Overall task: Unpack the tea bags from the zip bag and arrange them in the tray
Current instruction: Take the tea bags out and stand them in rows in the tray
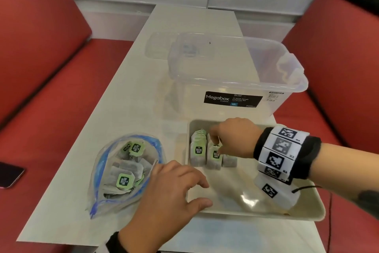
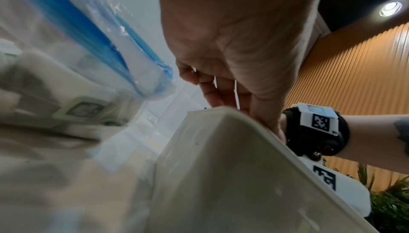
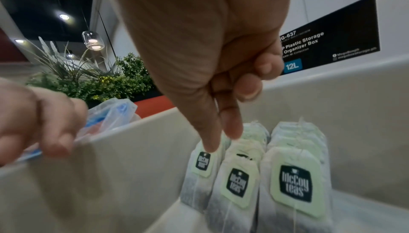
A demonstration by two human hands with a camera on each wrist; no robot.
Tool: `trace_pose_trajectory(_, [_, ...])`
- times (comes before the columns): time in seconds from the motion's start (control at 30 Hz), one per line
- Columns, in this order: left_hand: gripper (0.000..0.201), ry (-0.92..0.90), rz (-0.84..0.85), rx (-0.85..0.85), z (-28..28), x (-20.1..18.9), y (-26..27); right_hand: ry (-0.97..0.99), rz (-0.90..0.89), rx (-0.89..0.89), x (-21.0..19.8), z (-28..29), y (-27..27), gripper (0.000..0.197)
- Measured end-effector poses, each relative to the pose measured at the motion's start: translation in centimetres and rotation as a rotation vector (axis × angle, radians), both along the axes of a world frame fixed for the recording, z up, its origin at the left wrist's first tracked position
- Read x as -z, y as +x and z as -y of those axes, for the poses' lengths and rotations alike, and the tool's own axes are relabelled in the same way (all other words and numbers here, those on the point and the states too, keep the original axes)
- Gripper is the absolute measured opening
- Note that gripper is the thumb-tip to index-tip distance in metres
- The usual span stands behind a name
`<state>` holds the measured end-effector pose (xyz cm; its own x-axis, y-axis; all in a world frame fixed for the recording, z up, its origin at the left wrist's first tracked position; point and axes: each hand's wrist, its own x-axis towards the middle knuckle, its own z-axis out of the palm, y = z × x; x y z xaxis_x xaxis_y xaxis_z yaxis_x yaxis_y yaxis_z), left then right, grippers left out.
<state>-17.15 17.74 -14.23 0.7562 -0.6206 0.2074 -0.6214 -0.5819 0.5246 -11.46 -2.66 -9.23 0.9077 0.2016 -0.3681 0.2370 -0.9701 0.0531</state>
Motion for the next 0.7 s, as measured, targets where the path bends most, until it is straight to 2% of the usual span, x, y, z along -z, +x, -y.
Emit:
trace_pose_trajectory(0.17, [0.043, 0.010, -0.013, 0.044, -0.3, -0.1, -0.1, -0.037, -0.334, -0.139, 0.5, 0.4, -1.2, 0.037])
trace_pose_trajectory(0.27, [0.043, 0.012, -0.019, 0.049, -0.4, 0.0, -0.1, -0.076, -0.432, -0.186, 1.6, 0.3, -1.0, 0.044])
trace_pose_trajectory(0.5, [0.044, 0.028, -0.020, 0.068, -0.5, 0.0, 0.0, -0.092, -0.412, -0.226, 2.9, 0.8, 0.1, 0.042])
trace_pose_trajectory(0.7, [0.043, 0.019, -0.002, 0.064, -0.5, -0.1, -0.2, -0.075, -0.408, -0.190, 3.0, 0.9, -0.2, 0.045])
